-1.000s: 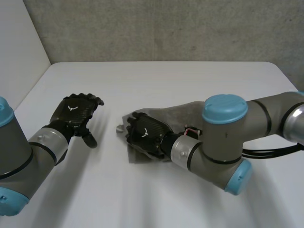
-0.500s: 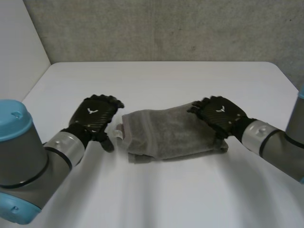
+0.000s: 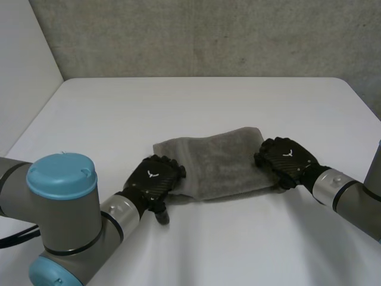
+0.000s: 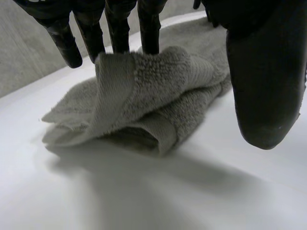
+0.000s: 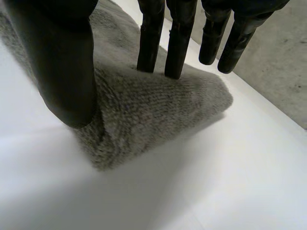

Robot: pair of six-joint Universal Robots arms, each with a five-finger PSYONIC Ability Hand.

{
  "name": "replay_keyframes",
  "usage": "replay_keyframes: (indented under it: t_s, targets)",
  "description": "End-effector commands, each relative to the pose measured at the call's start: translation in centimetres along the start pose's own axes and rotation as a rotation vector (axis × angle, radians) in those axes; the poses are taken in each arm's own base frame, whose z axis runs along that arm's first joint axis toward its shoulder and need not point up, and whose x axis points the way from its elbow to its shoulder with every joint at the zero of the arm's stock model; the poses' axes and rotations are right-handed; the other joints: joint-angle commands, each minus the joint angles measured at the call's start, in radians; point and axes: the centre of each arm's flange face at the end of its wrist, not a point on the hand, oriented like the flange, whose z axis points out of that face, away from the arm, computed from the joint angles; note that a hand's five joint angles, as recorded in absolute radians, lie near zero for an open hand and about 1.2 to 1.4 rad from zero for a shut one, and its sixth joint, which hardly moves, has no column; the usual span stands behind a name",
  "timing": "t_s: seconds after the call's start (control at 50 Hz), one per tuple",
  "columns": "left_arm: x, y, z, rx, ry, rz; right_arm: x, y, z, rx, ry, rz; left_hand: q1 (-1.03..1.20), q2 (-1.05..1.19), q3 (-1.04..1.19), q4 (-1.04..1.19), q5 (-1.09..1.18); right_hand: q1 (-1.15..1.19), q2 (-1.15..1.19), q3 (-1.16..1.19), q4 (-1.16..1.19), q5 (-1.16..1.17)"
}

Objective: Fold the towel.

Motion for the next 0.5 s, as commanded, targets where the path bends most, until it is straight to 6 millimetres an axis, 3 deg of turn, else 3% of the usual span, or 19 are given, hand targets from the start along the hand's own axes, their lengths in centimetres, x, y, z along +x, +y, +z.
replay_keyframes:
  t_s: [0.02, 0.14, 0.28, 0.5]
  targets:
    - [0.1, 0.7, -0.3, -0.028, 0.002, -0.006, 1.3, 0.9, -0.4, -0.016, 0.041, 0.016, 0.015, 0.017, -0.048, -0.054, 0.007, 0.025, 0.030, -0.045, -0.075, 0.017]
    - [0.2, 1.1, -0.5, -0.045, -0.002, -0.006, 1.7, 1.2, -0.5, -0.023, 0.054, 0.023, 0.015, 0.017, -0.048, -0.054, 0.007, 0.110, 0.115, -0.045, -0.075, 0.103]
    - [0.2, 1.4, -0.5, -0.056, -0.004, -0.008, 1.5, 1.9, -0.4, -0.038, 0.046, 0.040, 0.010, 0.011, -0.048, -0.054, 0.001, 0.407, 0.411, -0.045, -0.075, 0.399]
    - [0.1, 1.4, -0.5, -0.055, -0.007, -0.010, 1.2, 2.4, -0.6, -0.055, 0.038, 0.125, 0.010, 0.011, -0.048, -0.054, 0.001, 0.369, 0.373, -0.045, -0.075, 0.361]
